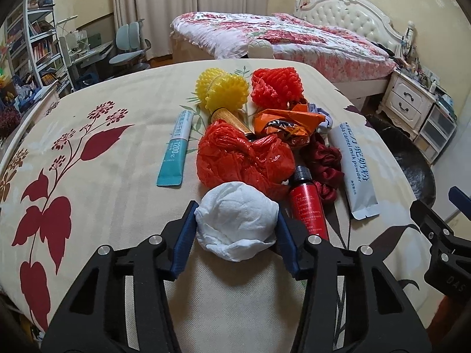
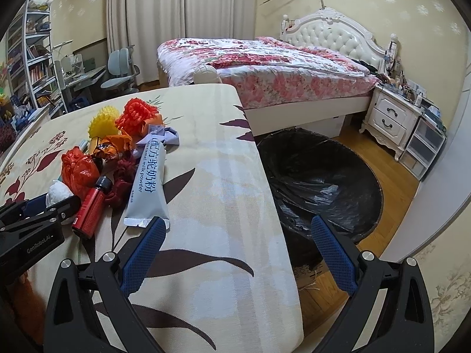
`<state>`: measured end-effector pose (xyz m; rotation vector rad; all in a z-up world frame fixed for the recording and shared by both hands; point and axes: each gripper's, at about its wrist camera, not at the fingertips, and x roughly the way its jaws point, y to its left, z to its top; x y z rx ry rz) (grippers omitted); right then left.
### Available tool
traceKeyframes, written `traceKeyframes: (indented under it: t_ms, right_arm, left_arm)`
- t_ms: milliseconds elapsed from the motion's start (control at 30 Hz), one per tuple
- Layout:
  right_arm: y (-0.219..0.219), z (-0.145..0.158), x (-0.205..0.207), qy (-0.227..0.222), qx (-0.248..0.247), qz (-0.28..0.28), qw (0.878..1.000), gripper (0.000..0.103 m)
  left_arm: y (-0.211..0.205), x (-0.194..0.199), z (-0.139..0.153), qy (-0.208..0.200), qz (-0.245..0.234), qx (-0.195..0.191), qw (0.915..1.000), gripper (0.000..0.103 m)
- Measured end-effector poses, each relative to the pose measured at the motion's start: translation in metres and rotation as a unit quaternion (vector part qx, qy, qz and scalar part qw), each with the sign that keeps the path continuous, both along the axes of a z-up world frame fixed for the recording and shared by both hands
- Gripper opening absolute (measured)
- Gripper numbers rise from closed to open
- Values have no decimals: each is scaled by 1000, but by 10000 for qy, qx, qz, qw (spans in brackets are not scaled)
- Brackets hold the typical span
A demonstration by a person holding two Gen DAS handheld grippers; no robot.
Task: Collect trash
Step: 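Grasp the white tissue ball with the left tool while the right tool grasps the milk powder sachet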
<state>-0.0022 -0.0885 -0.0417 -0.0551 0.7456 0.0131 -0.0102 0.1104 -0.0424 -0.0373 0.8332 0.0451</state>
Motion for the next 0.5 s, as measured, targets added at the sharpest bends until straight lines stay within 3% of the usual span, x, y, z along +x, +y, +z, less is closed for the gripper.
traceKeyframes:
  t_ms: [233,367,500]
  right_arm:
    - [12,0,1,-5,-18,187,9998,94]
    - [25,2,4,52,49,442,9990,68]
    - [38,3,11,53,84,593,9982,68]
  left_arm:
    - [11,-11,6,-72,75,-62,9999,47]
    - [24,-15,8,-110,201,-53,9997,47]
    - [38,-18,9,-151,392,45,9991,47]
